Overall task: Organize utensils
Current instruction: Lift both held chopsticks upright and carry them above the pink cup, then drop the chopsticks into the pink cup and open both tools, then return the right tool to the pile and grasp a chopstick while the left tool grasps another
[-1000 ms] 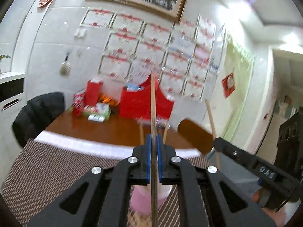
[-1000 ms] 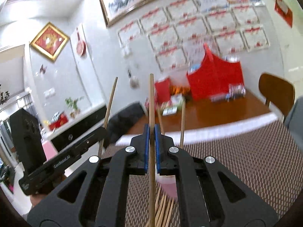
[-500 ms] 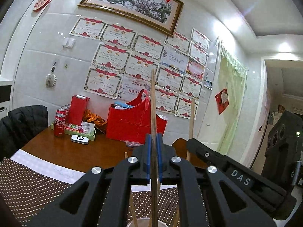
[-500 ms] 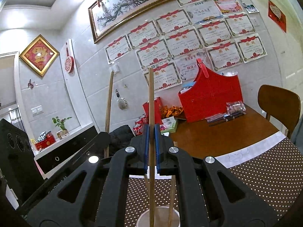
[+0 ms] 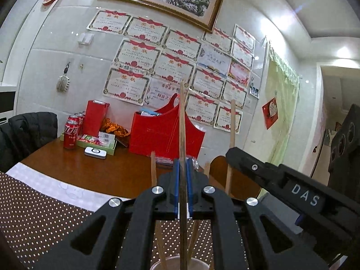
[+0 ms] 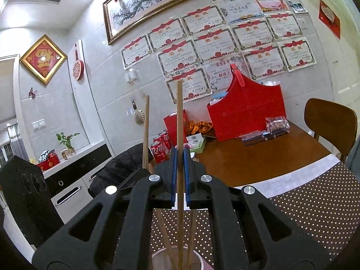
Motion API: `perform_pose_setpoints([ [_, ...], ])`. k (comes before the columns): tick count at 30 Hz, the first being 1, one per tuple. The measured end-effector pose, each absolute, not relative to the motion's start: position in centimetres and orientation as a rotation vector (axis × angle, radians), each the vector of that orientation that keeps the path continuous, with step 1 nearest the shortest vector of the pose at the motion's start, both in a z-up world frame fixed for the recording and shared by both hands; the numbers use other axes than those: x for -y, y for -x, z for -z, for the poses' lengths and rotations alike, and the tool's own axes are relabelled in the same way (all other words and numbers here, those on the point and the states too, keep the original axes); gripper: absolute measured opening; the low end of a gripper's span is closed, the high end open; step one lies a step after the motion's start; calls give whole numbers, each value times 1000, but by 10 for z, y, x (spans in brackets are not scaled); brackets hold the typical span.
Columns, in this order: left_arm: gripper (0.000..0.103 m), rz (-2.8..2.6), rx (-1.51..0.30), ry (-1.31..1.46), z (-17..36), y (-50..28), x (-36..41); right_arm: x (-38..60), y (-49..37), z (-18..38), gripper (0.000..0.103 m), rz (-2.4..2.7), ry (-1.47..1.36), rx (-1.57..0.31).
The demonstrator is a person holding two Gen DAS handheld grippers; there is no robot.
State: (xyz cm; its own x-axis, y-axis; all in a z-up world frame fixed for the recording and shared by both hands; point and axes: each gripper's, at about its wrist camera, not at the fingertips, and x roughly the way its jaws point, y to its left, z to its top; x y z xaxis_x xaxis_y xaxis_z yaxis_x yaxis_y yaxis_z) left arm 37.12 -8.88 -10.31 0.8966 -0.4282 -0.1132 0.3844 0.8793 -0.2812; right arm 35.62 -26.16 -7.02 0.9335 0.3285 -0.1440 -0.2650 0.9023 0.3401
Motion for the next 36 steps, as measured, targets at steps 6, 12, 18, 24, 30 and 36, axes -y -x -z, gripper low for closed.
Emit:
perform_pose_setpoints([
  [6, 28, 392, -205, 255, 113, -367, 83, 262, -356, 84, 7, -311, -327, -254],
  [12, 70, 367, -185, 253, 106, -342, 70, 283, -332, 84, 89, -271, -389, -229],
  [18, 81, 331, -166, 212, 83, -313, 60, 297, -311, 70, 97, -257, -405, -225],
  [24, 83, 271, -195, 129, 64, -284, 58, 297, -285, 54, 97, -234, -369, -240],
  [30, 83, 235, -226, 83, 54, -251, 56, 292, -258, 39, 97, -232, -338, -256],
  [36, 83, 191, -257, 34, 43, -218, 50, 286, -225, 27, 97, -219, -295, -291],
])
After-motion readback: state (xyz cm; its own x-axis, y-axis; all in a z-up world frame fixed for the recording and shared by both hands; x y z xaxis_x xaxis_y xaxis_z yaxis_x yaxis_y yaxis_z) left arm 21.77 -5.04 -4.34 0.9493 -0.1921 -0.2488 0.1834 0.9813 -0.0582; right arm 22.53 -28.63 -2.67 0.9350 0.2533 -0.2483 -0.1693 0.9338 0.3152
